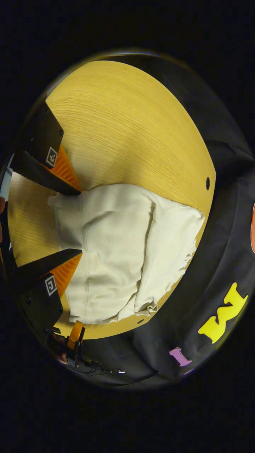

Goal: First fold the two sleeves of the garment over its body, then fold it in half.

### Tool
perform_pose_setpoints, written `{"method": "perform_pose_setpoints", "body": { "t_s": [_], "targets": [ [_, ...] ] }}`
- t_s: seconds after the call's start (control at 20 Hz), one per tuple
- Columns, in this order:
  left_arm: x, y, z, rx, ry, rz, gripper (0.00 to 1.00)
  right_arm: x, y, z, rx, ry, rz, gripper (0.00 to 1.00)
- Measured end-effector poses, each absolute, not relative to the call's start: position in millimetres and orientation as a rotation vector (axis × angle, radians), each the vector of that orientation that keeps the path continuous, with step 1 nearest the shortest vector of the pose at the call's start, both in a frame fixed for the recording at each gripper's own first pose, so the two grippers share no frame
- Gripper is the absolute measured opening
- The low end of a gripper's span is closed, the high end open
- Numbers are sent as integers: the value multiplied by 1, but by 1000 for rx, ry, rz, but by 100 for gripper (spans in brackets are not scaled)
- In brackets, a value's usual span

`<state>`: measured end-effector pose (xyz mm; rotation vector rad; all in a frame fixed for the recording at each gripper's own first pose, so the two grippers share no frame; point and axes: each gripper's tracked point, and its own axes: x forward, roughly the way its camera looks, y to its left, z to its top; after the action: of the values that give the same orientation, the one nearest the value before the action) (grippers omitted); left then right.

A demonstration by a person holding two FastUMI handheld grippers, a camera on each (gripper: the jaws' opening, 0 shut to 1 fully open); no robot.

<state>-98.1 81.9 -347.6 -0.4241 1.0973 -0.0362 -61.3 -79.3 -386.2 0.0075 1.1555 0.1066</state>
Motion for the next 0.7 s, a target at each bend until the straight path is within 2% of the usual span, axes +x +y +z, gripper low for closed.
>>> {"method": "perform_pose_setpoints", "body": {
  "t_s": [0.05,0.1,0.2,0.25,0.3,0.35,0.4,0.45,0.55,0.6,0.65,0.7],
  "targets": [
    [-97,85,-349,-427,1108,-18,92,-61,-73,-390,13,1166,103,96],
    [-95,87,-351,-441,1116,2,89,-63,-72,-394,-16,1168,93,96],
    [-95,91,-357,-464,1135,53,78,-58,-68,-394,-70,1160,106,96],
    [-96,98,-360,-459,1143,81,63,-57,-66,-395,-69,1161,106,97],
    [-99,103,-359,-455,1150,107,63,-57,-65,-394,-62,1152,110,95],
    [-99,105,-364,-450,1157,130,43,-58,-65,-395,-56,1152,115,95],
    [-99,104,-363,-450,1155,133,35,-56,-65,-395,-47,1146,120,85],
    [-100,104,-364,-440,1158,133,21,-55,-62,-396,-24,1142,130,80],
    [-101,108,-362,-410,1148,120,13,-57,-57,-395,59,1153,135,48],
    [-101,110,-360,-411,1144,117,12,-55,-57,-395,105,1153,118,25],
    [-100,109,-360,-428,1137,116,8,-53,-57,-395,145,1157,110,20],
    [-100,107,-359,-454,1131,109,12,-53,-58,-393,191,1166,92,19]
  ]
}}
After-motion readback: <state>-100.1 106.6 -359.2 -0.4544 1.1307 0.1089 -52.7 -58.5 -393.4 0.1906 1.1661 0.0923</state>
